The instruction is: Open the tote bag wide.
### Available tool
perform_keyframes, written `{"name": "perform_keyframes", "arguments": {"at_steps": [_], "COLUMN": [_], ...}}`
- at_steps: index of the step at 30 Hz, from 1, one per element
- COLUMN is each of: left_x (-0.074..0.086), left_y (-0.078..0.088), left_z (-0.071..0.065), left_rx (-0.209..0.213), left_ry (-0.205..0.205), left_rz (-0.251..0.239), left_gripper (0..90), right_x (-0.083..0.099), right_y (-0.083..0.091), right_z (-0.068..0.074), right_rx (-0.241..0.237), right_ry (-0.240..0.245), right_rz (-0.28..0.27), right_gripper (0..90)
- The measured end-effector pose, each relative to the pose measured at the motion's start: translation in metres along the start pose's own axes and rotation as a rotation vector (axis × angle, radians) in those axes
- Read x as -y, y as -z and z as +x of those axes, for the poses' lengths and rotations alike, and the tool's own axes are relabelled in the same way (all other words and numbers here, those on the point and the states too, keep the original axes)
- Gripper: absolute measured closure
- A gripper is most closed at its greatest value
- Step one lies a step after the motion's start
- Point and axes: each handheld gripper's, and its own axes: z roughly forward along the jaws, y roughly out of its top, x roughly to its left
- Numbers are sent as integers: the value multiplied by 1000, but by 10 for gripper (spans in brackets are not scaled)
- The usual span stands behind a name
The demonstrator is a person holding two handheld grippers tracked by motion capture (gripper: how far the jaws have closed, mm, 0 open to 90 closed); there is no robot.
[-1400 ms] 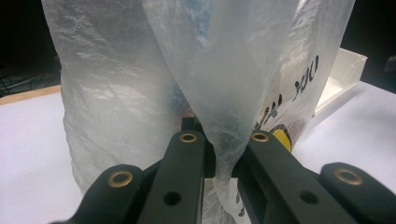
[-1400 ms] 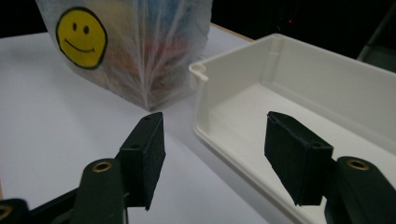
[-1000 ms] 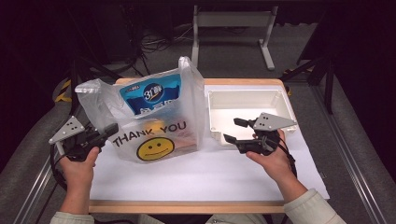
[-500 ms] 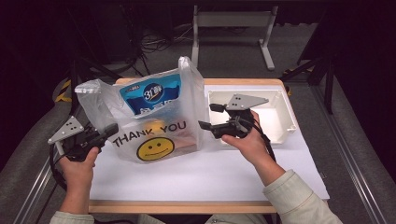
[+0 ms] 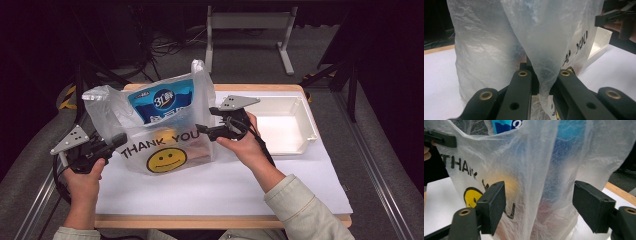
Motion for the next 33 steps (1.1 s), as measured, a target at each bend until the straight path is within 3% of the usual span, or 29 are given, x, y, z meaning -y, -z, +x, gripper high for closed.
{"name": "perform_keyframes", "arguments": {"at_steps": [4, 9, 12, 15, 18, 20, 25, 33], "left_x": [0, 1, 2, 4, 4, 4, 5, 12], "left_y": [-1, 0, 4, 9, 12, 11, 3, -5], "left_z": [0, 1, 4, 9, 11, 10, 7, 10], "left_rx": [8, 8, -2, 1, 10, 5, -14, -23], "left_ry": [-3, -7, 3, 19, 32, 22, -8, 9], "left_rz": [0, 2, -9, -38, -55, -44, 5, 58], "left_gripper": [863, 829, 796, 790, 850, 892, 900, 899], "right_x": [0, -1, 0, 2, 5, 7, 13, 27], "right_y": [-9, -12, -7, -2, 0, 1, 1, -2], "right_z": [-1, -2, -2, -3, -5, -6, -10, -12], "right_rx": [-15, -36, -31, -33, -35, -35, -28, -52], "right_ry": [-4, 24, 34, 32, 26, 19, 13, -13], "right_rz": [11, 19, 6, -1, -8, -11, -7, 12], "right_gripper": [371, 746, 873, 890, 890, 890, 890, 890]}}
